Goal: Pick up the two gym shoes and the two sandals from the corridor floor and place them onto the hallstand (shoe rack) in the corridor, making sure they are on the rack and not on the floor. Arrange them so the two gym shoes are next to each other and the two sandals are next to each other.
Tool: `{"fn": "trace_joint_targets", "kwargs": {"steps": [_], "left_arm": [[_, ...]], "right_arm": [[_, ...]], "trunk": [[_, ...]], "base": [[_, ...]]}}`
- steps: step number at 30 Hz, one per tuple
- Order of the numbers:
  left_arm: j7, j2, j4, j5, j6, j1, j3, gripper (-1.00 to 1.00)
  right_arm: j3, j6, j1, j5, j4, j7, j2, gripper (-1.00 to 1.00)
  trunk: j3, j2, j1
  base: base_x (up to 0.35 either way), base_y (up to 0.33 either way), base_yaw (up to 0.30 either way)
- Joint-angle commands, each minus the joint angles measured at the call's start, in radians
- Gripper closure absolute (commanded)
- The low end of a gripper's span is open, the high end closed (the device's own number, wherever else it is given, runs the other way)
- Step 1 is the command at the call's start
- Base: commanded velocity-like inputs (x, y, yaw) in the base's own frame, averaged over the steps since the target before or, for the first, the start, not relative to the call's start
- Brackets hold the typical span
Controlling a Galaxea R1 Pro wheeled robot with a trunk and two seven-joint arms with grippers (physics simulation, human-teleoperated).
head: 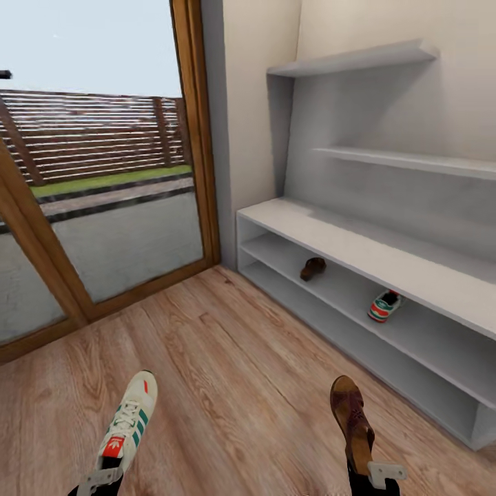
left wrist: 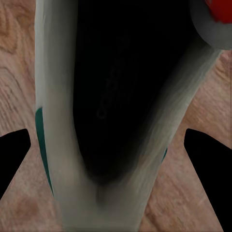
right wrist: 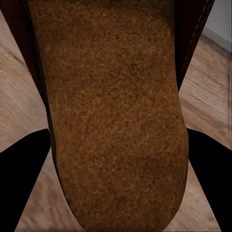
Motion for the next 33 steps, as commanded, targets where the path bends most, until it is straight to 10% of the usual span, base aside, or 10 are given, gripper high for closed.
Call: {"fn": "trace_joint_targets", "kwargs": {"steps": [1,33], "left_arm": [[-0.006,0.000,0.000,-0.005,-0.003,-0.001,0.008,1.00],[-0.006,0.000,0.001,-0.005,-0.002,-0.001,0.008,1.00]], "right_arm": [[-0.006,-0.004,-0.001,0.010,0.001,-0.003,0.000,1.00],[-0.006,-0.004,-0.001,0.010,0.001,-0.001,0.000,1.00]], "trunk": [[-0.001,0.000,0.000],[-0.001,0.000,0.000]], "base": [[0.000,0.061,-0.265],[0.095,0.098,-0.265]]}}
